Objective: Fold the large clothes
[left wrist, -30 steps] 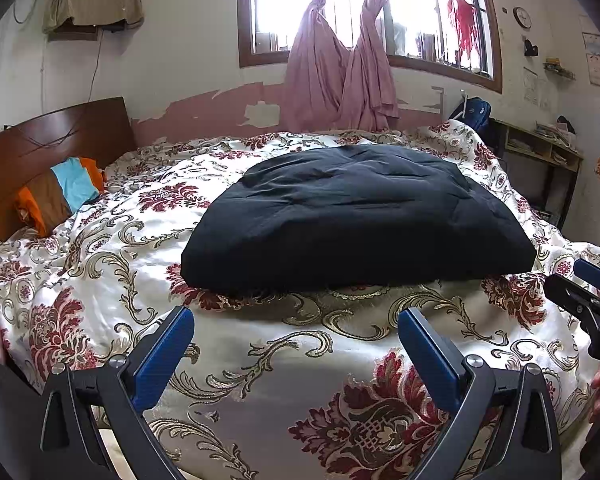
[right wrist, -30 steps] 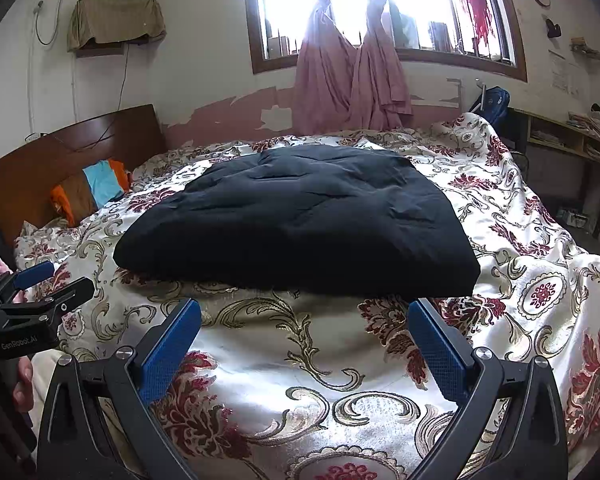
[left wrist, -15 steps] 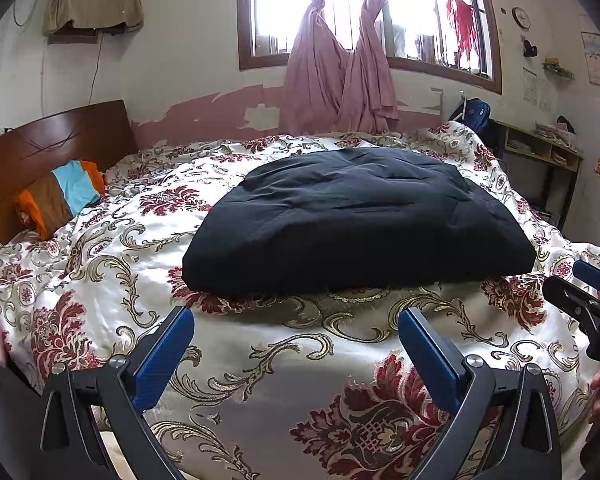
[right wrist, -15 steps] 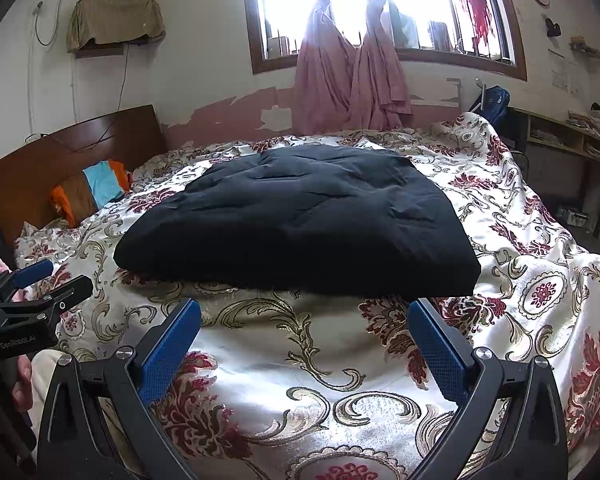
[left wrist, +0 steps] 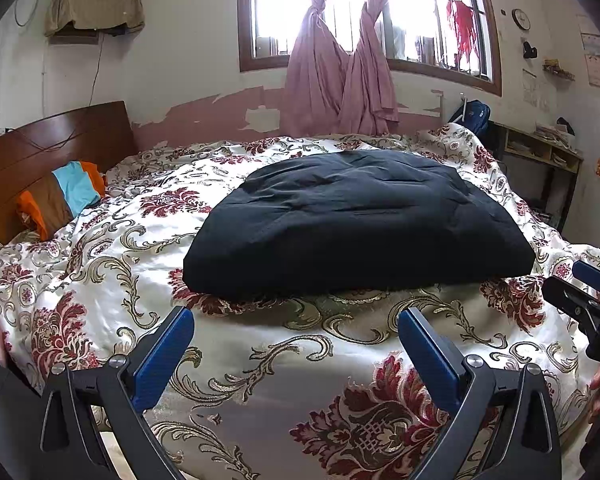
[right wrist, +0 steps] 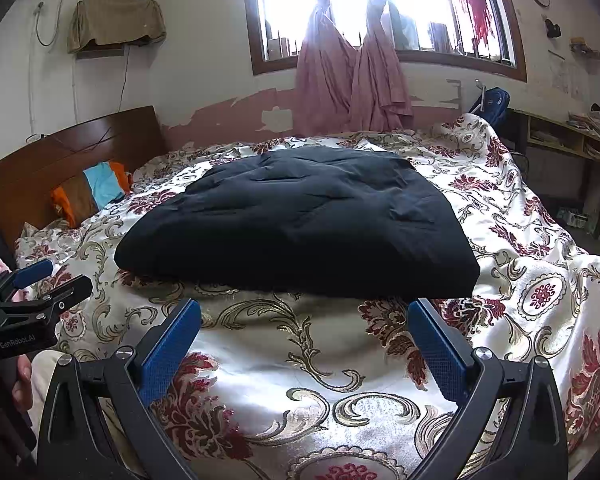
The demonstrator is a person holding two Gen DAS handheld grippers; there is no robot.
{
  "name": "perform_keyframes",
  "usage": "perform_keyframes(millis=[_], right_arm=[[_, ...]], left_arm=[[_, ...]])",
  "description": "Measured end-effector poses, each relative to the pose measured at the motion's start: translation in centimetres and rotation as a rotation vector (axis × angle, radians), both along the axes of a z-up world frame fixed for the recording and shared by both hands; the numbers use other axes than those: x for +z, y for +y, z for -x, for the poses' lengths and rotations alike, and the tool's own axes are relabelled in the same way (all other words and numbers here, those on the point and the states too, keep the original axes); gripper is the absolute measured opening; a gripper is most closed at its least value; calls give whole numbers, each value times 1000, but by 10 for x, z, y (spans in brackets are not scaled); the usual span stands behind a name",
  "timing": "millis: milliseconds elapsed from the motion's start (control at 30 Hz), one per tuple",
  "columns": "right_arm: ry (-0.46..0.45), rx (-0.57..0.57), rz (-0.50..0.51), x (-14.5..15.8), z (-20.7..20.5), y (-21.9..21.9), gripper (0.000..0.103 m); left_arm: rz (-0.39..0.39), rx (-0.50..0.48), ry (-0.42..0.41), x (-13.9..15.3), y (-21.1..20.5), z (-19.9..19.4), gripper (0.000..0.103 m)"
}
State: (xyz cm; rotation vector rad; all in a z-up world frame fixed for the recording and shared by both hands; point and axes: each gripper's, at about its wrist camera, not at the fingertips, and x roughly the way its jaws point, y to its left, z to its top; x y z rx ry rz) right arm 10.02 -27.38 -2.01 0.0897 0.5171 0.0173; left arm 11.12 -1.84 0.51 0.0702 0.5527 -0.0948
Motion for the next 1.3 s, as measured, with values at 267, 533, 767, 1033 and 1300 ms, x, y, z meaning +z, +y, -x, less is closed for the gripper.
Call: perform_keyframes(millis=[267,533,767,1033,1300], right_arm=[[0,-4,-2,2,0,3,101],[0,-4,-3,2,0,1,101],[0,-4,-3,2,0,1,101],[0,-4,-4,2,1,0,101],[1,-3,-4,2,1,0,101]], left_arm=[[1,3,-1,1,0,0,103],[1,2,0,0,0,1,103],[1,3,-1,1,0,0,103],[4,3,0,1,0,1,103],[3,3,0,1,0,1,103]])
